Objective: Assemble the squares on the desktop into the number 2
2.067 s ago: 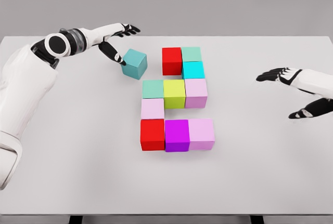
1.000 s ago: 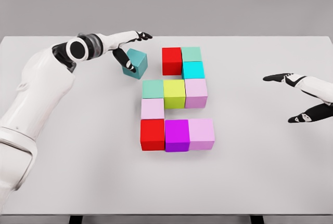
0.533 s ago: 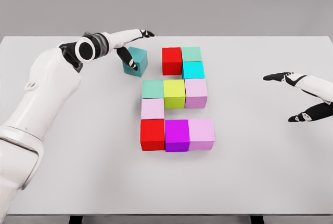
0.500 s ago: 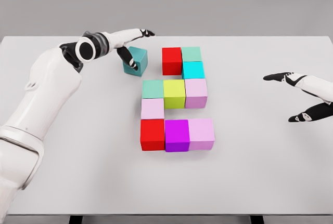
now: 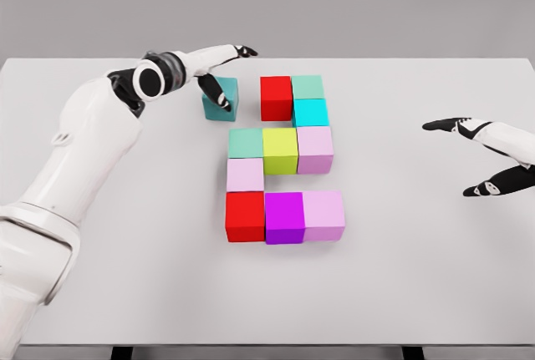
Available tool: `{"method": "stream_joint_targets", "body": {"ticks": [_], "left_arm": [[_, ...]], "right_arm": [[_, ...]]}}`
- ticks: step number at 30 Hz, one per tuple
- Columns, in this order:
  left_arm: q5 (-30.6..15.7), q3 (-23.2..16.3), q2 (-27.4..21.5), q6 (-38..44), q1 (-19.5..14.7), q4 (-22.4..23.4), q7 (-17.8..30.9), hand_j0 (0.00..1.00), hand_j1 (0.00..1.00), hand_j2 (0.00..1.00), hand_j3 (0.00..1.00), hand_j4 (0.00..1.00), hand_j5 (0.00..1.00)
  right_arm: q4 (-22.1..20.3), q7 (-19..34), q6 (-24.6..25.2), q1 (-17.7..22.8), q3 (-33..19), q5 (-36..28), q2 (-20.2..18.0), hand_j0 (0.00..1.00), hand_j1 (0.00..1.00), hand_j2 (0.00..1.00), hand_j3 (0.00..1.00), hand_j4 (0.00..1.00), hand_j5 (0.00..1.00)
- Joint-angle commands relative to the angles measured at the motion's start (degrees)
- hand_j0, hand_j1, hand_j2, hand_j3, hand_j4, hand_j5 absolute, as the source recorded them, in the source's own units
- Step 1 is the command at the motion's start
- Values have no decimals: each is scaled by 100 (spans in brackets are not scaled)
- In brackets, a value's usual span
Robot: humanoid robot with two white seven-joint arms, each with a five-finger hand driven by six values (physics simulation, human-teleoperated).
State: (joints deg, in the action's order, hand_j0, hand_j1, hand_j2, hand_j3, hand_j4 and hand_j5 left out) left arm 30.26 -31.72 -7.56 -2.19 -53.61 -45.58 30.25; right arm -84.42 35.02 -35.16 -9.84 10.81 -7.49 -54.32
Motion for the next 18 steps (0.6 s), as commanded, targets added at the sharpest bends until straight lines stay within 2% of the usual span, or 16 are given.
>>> {"method": "stream_joint_targets", "body": {"ticks": [1, 10, 18], "left_arm": [[-11, 8, 26, 8, 0, -3, -54, 100, 100, 100, 100, 100, 100], [42, 16, 132, 8, -17, 164, -204, 100, 100, 100, 100, 100, 100], [-11, -1, 114, -1, 35, -99, -195, 100, 100, 100, 100, 100, 100]], "right_arm": [[-13, -2, 16, 0, 0, -42, 0, 100, 100, 100, 100, 100, 100], [-4, -2, 16, 0, 0, -42, 0, 100, 100, 100, 100, 100, 100], [22, -2, 16, 0, 0, -7, 0, 100, 100, 100, 100, 100, 100]]}}
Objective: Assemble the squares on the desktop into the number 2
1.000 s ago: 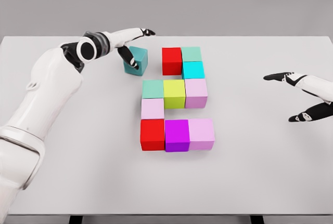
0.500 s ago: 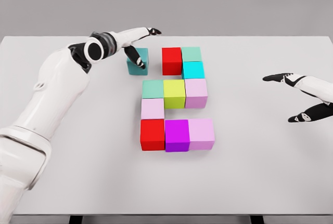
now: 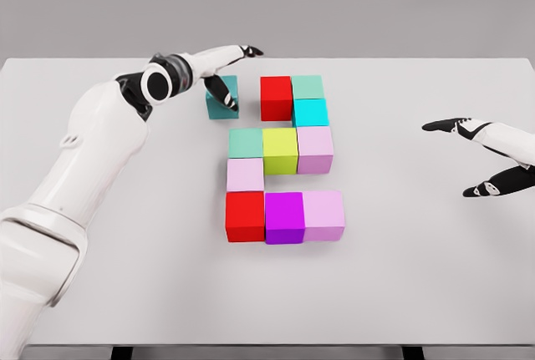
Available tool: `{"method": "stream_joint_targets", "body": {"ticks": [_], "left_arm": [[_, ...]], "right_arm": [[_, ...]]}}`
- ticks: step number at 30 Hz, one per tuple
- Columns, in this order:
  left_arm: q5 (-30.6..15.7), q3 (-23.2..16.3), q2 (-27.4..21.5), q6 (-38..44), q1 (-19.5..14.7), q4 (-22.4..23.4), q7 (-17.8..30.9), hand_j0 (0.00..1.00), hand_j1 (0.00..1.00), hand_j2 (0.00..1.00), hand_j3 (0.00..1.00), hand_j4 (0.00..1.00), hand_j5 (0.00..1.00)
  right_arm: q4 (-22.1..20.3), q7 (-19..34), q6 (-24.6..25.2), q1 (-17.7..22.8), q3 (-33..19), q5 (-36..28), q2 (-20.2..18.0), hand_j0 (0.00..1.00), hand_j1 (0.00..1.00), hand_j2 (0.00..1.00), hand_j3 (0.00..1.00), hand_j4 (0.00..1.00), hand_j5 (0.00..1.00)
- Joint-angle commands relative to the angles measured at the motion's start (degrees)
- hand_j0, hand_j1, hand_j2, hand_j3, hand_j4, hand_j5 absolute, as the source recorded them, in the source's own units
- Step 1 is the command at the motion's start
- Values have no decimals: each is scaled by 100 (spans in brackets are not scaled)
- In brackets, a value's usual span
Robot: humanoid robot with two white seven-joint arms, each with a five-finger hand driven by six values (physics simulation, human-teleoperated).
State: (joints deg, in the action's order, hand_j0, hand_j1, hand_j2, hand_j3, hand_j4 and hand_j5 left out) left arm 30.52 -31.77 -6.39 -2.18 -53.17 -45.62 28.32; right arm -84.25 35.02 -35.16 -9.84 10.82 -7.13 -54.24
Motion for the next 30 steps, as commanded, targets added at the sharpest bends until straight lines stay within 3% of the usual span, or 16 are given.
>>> {"method": "stream_joint_targets", "body": {"ticks": [1, 5, 8, 11, 16, 18, 21, 26, 30], "left_arm": [[-72, 4, -38, -2, 0, -272, -2, 100, 100, 100, 100, 100, 100], [-177, 13, -248, -2, 220, -747, -2, 100, 100, 100, 100, 100, 100], [-608, -4, -661, -90, 255, -1063, -2, 100, 100, 100, 100, 100, 100], [-1284, -31, -1417, -204, 483, -1731, 7, 100, 100, 100, 100, 100, 100], [-1777, -57, -2419, -722, 668, -2390, 60, 100, 100, 100, 100, 100, 100], [-1725, -92, -2551, -723, 686, -2417, 86, 100, 100, 100, 100, 100, 100], [-1628, -461, -2850, -696, 668, -2364, 86, 100, 100, 100, 100, 100, 100], [-415, -813, -2842, -705, 607, -2355, 95, 100, 100, 100, 100, 100, 100], [-222, -1094, -2841, -705, 607, -2285, 95, 100, 100, 100, 100, 100, 100]], "right_arm": [[5, -2, 16, 0, -1, -34, -8, 100, 100, 100, 100, 100, 100], [5, -2, 16, 0, -1, -25, -8, 100, 100, 100, 100, 100, 100], [5, -2, 16, -9, -9, -8, -8, 100, 100, 100, 100, 100, 100], [14, -2, 16, -9, -9, 1, -8, 100, 100, 100, 100, 100, 100], [23, -2, 16, -9, -9, 1, -8, 100, 100, 100, 100, 100, 100], [23, -2, 16, -9, -9, 1, -8, 100, 100, 100, 100, 100, 100], [23, -2, 16, -9, -9, 1, -8, 100, 100, 100, 100, 100, 100], [23, -2, 16, 0, -1, 1, -8, 100, 100, 100, 100, 100, 100], [23, -2, 16, 0, -1, 1, -8, 100, 100, 100, 100, 100, 100]]}}
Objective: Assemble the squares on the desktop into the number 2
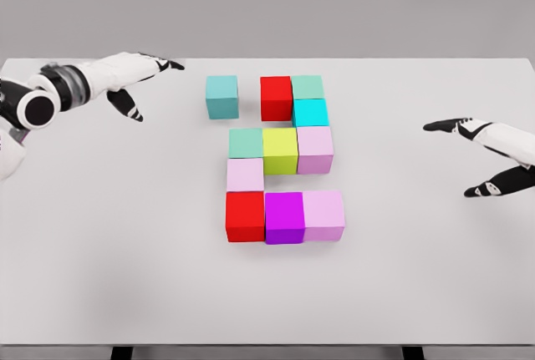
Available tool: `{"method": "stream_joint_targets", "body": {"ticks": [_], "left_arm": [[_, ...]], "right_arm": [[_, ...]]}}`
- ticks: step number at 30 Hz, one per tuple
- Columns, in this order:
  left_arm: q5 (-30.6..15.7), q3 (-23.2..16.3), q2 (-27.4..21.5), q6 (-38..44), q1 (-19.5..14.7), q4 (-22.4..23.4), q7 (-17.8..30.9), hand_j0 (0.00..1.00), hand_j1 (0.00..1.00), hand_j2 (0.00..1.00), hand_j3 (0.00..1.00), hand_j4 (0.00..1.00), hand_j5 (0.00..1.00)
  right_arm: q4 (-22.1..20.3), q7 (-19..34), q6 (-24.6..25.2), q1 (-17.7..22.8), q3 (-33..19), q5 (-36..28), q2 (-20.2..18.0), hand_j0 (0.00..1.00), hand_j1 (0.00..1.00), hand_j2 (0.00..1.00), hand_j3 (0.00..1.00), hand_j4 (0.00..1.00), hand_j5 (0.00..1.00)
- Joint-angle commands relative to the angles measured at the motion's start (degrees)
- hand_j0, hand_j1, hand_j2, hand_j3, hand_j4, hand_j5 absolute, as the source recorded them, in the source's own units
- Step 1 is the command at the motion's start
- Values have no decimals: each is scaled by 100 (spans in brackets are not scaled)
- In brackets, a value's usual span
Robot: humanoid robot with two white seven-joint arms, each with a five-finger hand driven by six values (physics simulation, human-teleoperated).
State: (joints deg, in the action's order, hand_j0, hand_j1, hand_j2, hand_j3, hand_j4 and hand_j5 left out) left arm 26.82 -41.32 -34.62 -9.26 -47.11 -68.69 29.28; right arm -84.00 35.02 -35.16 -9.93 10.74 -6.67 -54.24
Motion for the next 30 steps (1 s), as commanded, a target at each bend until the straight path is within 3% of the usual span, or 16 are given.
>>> {"method": "stream_joint_targets", "body": {"ticks": [1, 3, 5, 9, 12, 15, 23, 28, 30], "left_arm": [[148, -148, -27, -6, 0, 22, -1, 100, 100, 100, 100, 100, 100], [183, -218, -71, -15, -18, 13, 60, 100, 100, 100, 100, 100, 100], [165, -429, -159, -374, -263, 31, 572, 100, 100, 100, 100, 100, 100], [148, -543, -150, -551, -483, 75, 572, 100, 100, 100, 100, 100, 100], [121, -886, -98, -946, -808, 566, 572, 100, 100, 100, 100, 100, 100], [121, -895, 17, -1017, -817, 901, 572, 100, 100, 100, 100, 100, 100], [121, -1124, 148, -1043, -861, 910, 572, 100, 100, 100, 100, 100, 100], [121, -1413, 166, -1183, -1072, 936, 572, 100, 100, 100, 100, 100, 100], [69, -1537, 184, -1333, -1195, 1200, 572, 100, 100, 100, 100, 100, 100]], "right_arm": [[-3, -2, 16, 0, -2, -45, -8, 100, 100, 100, 100, 100, 100], [-3, -2, 16, 0, -2, -45, -8, 100, 100, 100, 100, 100, 100], [-3, -2, 16, 0, -2, -37, -8, 100, 100, 100, 100, 100, 100], [-3, -2, 16, 0, -2, -1, -8, 100, 100, 100, 100, 100, 100], [-3, -2, 16, 0, -2, -1, 1, 100, 100, 100, 100, 100, 100], [-3, -2, 16, 0, -2, -1, 1, 100, 100, 100, 100, 100, 100], [-3, -2, 16, 0, -2, -1, 1, 100, 100, 100, 100, 100, 100], [-11, -2, 16, 0, -2, -1, 1, 100, 100, 100, 100, 100, 100], [-11, -2, 16, 0, -2, -1, 1, 100, 100, 100, 100, 100, 100]]}}
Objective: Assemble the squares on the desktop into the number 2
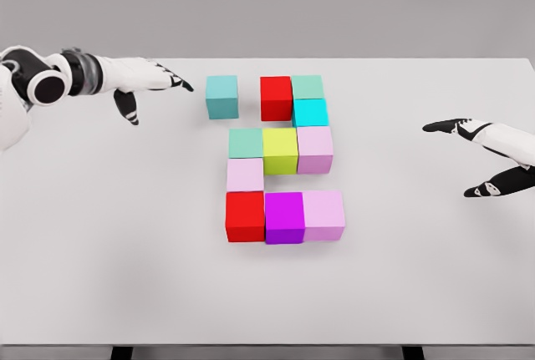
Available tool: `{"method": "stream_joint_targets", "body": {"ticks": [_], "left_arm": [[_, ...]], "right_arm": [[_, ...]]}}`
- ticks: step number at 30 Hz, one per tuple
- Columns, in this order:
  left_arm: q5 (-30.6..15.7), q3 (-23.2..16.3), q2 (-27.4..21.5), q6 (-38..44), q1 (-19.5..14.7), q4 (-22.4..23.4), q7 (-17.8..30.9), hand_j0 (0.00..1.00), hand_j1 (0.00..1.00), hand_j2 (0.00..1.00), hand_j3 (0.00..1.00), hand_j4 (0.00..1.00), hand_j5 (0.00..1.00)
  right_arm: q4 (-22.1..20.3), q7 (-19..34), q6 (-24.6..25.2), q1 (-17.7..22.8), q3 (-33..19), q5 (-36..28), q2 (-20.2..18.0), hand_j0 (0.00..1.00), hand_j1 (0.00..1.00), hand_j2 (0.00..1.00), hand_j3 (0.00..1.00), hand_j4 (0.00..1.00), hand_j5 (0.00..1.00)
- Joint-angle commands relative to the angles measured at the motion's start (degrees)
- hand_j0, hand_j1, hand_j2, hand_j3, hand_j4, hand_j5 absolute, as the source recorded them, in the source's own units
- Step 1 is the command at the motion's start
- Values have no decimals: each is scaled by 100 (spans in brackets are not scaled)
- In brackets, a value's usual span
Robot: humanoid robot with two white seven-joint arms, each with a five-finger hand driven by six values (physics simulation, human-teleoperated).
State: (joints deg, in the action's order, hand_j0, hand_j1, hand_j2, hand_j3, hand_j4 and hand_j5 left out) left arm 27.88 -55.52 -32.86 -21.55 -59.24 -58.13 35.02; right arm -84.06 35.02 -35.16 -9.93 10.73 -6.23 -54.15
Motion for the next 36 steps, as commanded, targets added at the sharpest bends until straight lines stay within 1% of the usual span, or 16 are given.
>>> {"method": "stream_joint_targets", "body": {"ticks": [1, 4, 11, 14, 17, 22, 24, 30, 36], "left_arm": [[-37, -152, 60, -103, -9, 188, -2, 100, 100, 100, 100, 100, 100], [-37, -213, 157, -103, -18, 276, -2, 100, 100, 100, 100, 100, 100], [-37, -222, 165, -103, -79, 329, -2, 100, 100, 100, 100, 100, 100], [-20, -222, 288, -103, -132, 645, -2, 100, 100, 100, 100, 100, 100], [-2, -222, 429, -103, -193, 839, -2, 100, 100, 100, 100, 100, 100], [7, -222, 517, -103, -220, 856, -2, 100, 100, 100, 100, 100, 100], [7, -222, 526, -103, -229, 856, -2, 100, 100, 100, 100, 100, 100], [7, -222, 649, -103, -229, 874, -2, 100, 100, 100, 100, 100, 100], [7, -222, 666, -95, -229, 874, -2, 100, 100, 100, 100, 100, 100]], "right_arm": [[-5, -2, 16, 0, -1, -45, -8, 100, 100, 100, 100, 100, 100], [-5, -2, 16, 0, -1, -45, -8, 100, 100, 100, 100, 100, 100], [-5, -2, 16, 0, -1, -28, -8, 100, 100, 100, 100, 100, 100], [-5, -2, 16, 0, -1, -1, -8, 100, 100, 100, 100, 100, 100], [-5, -2, 16, 0, -1, -1, -8, 100, 100, 100, 100, 100, 100], [38, -2, 16, -9, 8, 130, 10, 100, 100, 100, 100, 100, 100], [56, -2, 16, -149, 17, 218, 247, 100, 100, 100, 100, 100, 100], [39, -2, 16, -176, -1, 253, 256, 100, 100, 100, 100, 100, 100], [3, -2, 16, -176, -1, 253, 256, 100, 100, 100, 100, 100, 100]]}}
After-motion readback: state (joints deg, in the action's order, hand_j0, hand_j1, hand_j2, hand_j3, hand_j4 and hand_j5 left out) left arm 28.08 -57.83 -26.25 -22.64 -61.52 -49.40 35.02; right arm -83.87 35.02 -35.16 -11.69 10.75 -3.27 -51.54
